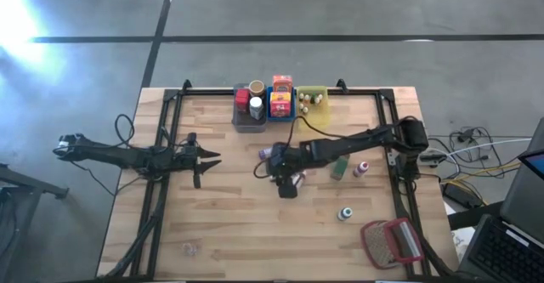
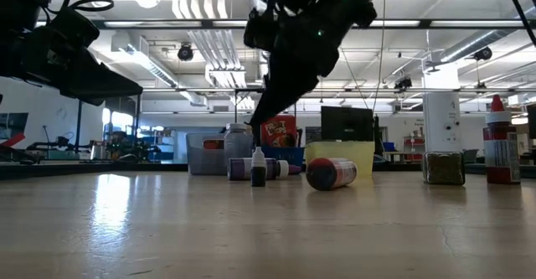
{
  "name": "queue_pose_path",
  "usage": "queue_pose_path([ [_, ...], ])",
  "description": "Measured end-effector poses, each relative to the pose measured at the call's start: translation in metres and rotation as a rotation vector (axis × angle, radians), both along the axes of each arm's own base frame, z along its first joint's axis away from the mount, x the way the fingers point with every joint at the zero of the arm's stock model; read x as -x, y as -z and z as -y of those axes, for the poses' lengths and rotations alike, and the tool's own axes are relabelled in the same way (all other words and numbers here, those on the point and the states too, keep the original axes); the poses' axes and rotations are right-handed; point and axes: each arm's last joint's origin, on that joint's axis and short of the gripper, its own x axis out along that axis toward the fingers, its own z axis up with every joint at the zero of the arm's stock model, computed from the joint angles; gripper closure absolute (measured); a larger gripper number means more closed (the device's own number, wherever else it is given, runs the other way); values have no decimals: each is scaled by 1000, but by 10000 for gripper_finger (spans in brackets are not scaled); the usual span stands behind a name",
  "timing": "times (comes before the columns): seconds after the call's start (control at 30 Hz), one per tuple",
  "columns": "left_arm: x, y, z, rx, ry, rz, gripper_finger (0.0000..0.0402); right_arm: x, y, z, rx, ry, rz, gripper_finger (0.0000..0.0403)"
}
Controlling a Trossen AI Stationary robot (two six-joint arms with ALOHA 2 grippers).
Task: Pick & Place Kitchen Items
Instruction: Put the black food coloring bottle into the yellow bin
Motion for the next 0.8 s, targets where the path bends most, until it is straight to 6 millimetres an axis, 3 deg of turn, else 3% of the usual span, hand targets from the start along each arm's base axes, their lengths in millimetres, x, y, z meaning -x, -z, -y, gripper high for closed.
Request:
queue_pose_path([
  [0.37, 0, 0, 0, 0, 0, 0, 293, -10, 41, 11, -53, 22, -104, 245],
  [0.8, 0, 0, 0, 0, 0, 0, 293, -11, 45, 12, -53, 25, -114, 222],
])
